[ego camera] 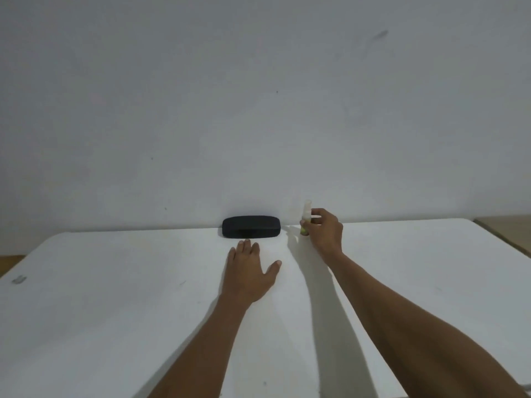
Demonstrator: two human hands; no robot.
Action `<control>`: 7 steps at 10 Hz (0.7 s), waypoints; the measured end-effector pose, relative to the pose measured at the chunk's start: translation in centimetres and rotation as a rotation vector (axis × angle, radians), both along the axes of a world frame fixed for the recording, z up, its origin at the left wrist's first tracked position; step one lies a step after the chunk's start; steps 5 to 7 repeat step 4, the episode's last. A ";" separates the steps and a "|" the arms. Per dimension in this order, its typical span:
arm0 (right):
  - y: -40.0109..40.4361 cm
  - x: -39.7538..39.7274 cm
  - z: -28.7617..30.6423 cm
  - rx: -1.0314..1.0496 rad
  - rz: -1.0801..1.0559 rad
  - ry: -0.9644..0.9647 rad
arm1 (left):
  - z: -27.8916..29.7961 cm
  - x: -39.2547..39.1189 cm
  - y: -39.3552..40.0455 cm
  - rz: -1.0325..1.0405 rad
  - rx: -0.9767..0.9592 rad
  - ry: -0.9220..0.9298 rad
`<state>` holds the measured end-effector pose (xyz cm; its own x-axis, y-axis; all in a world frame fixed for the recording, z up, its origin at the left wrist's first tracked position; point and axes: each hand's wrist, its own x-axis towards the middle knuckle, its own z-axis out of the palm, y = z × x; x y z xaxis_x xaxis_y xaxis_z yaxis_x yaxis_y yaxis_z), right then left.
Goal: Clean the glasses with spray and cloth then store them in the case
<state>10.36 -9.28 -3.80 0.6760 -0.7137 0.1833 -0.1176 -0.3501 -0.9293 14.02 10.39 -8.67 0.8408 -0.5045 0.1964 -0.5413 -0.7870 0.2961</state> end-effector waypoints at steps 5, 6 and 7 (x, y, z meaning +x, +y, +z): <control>-0.7 2.1 -0.5 0.088 -0.008 0.018 | 0.2 -0.2 -0.2 0.011 -0.022 -0.013; -0.7 2.1 -0.5 0.088 -0.008 0.018 | 0.2 -0.2 -0.2 0.011 -0.022 -0.013; -0.7 2.1 -0.5 0.088 -0.008 0.018 | 0.2 -0.2 -0.2 0.011 -0.022 -0.013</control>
